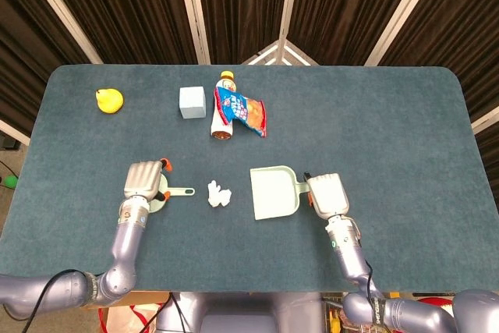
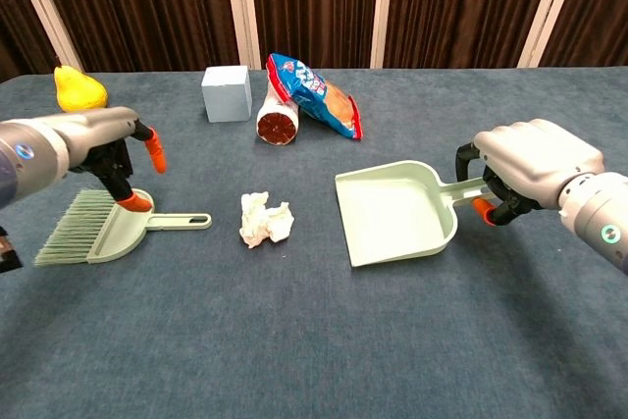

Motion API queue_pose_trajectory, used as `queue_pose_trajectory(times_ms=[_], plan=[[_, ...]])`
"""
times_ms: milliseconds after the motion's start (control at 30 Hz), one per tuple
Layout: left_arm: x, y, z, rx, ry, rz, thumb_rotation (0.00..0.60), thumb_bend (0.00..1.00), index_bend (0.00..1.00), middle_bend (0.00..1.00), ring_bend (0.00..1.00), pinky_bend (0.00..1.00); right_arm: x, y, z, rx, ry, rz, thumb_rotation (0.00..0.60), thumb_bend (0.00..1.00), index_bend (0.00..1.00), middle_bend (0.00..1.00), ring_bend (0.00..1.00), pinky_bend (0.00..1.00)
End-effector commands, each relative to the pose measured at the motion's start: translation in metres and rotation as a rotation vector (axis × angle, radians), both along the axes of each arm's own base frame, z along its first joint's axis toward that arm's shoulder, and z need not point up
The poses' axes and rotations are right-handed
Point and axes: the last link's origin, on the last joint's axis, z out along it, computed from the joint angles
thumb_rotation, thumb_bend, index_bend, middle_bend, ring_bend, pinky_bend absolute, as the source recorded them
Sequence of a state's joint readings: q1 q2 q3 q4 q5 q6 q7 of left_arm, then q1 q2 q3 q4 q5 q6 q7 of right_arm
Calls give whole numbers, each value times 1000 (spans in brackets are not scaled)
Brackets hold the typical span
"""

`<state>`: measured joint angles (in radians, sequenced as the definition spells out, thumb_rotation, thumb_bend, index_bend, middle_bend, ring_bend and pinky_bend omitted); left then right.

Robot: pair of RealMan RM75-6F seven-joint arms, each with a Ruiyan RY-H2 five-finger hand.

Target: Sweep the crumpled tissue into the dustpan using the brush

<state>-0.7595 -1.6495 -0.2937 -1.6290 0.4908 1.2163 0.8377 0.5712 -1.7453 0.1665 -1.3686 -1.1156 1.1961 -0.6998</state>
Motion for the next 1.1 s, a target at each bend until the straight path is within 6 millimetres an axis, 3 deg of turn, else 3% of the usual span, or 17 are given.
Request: queue_pose_trajectory(times_ms=[33, 867, 1100], plan=[[2, -1, -7, -9, -5, 11, 600, 368, 394, 965, 1000, 1000, -1, 0, 1, -2, -2, -3, 600, 540, 667, 834, 845, 850], [-7, -9, -40, -49, 12, 43, 600, 449, 461, 975, 1000, 1000, -12, -6, 6, -1, -6, -19, 600, 542, 667, 834, 845, 850], [-1, -9, -42, -27, -37, 35, 600, 590, 736, 1000, 1000, 1000, -12, -4, 5, 2, -4, -17, 600, 543, 667, 834, 845, 850]])
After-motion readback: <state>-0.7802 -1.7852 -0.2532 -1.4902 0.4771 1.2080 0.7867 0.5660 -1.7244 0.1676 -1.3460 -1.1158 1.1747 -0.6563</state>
